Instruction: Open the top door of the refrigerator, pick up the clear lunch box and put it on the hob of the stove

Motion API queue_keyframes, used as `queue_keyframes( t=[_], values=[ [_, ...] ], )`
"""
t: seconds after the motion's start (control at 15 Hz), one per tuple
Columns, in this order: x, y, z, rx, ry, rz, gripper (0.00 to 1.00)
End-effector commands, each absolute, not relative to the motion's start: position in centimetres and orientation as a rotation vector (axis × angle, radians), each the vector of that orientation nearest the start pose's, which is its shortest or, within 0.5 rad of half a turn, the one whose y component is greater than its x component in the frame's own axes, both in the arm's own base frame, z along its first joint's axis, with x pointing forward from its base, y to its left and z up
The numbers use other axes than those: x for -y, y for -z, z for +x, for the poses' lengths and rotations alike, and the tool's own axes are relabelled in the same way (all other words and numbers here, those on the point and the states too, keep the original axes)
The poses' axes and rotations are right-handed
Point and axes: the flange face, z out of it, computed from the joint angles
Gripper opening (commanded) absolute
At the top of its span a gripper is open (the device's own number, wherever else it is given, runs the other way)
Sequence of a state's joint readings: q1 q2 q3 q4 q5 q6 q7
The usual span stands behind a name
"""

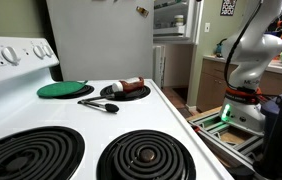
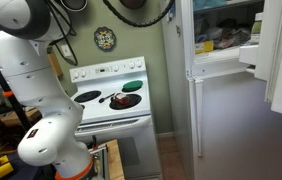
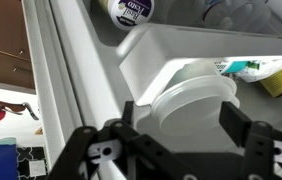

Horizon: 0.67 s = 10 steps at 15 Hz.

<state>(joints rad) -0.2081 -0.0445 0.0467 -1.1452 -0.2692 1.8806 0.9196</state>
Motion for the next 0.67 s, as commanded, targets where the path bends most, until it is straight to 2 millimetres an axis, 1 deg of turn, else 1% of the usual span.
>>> queue_keyframes(
  t=[0.0, 0.07, 0.13, 0.27, 0.33, 0.6],
  values=[
    [10.05, -88.70, 50.62, -1.591, 1.169, -2.357, 0.98],
    [10.08, -88.63, 50.76, -1.605, 1.159, -2.347, 0.88],
    [10.11, -88.49, 50.90, -1.620, 1.148, -2.343, 0.73],
    [10.24, -88.28, 51.14, -1.650, 1.136, -2.333, 0.58],
    [10.31, -88.24, 51.24, -1.661, 1.130, -2.327, 0.49],
    [10.64, -88.28, 51.24, -1.696, 1.108, -2.312, 0.20]
  ],
)
